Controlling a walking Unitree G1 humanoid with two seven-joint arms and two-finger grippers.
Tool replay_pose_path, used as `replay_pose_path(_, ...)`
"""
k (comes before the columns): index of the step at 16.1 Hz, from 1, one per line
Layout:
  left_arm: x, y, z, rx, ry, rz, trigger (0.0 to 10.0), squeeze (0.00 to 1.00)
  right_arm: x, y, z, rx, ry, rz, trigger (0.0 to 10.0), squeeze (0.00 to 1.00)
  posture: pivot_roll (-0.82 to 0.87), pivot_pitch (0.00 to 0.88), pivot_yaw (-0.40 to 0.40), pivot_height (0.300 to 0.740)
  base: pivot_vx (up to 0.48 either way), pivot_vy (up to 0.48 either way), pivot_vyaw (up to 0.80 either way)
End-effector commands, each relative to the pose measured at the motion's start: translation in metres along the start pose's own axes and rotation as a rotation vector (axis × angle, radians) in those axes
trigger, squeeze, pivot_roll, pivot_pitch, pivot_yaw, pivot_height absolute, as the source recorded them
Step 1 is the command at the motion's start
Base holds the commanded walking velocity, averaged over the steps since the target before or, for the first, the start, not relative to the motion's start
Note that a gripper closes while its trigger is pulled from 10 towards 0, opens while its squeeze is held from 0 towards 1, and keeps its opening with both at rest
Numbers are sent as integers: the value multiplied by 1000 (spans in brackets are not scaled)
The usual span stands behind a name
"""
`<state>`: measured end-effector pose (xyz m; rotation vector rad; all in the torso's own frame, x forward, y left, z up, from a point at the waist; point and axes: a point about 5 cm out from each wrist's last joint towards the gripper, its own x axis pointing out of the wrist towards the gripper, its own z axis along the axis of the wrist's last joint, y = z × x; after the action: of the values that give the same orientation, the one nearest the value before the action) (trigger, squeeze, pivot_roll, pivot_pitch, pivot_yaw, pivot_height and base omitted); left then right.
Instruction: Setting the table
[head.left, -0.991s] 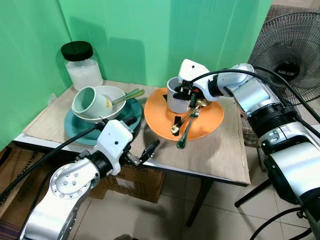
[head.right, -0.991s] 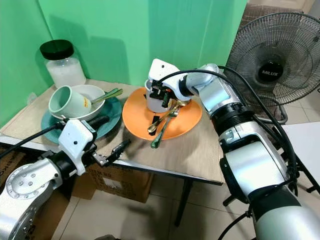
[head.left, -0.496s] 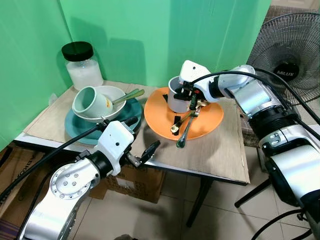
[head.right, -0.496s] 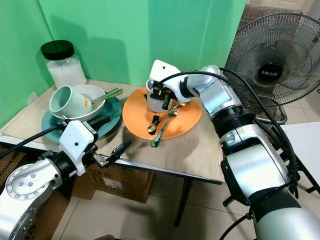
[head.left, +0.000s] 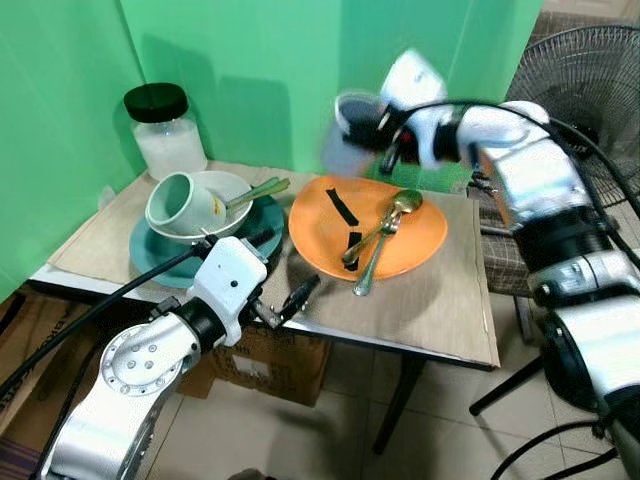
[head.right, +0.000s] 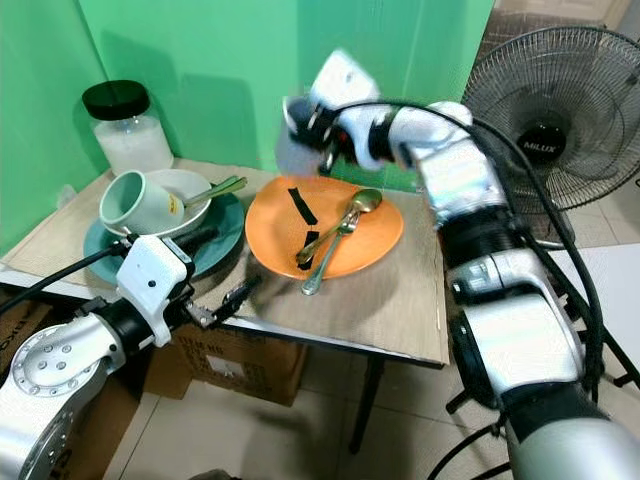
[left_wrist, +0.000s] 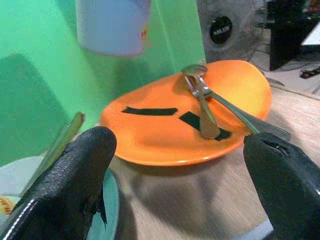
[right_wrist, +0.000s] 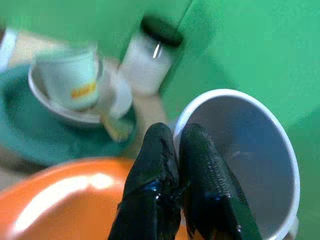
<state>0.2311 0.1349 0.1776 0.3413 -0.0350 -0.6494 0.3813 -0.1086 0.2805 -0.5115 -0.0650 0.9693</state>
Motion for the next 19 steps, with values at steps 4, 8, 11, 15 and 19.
replay_pose_path(4,5,8,6,-11,-36,165,10000,0,-36,29,1,56,-244,-116,0,0,-31,3,-2,740,0,0,0)
replay_pose_path(8,10,3,8,-17,-58,244,10000,0,-64,56,-7,135,-347,-348,10000,0,-51,6,11,740,0,0,0)
replay_pose_path(11,14,7,13,-13,-80,314,10000,0,-81,73,-15,215,-374,-512,10000,0,-55,8,21,740,0,0,0)
replay_pose_path(15,14,7,21,-36,-113,363,10000,0,-86,91,-20,269,-371,-660,10000,0,-66,21,15,740,0,0,-588)
replay_pose_path(19,12,9,40,-79,-184,417,10000,0,-94,100,-19,342,-371,-795,10000,0,-68,35,7,740,0,0,-788)
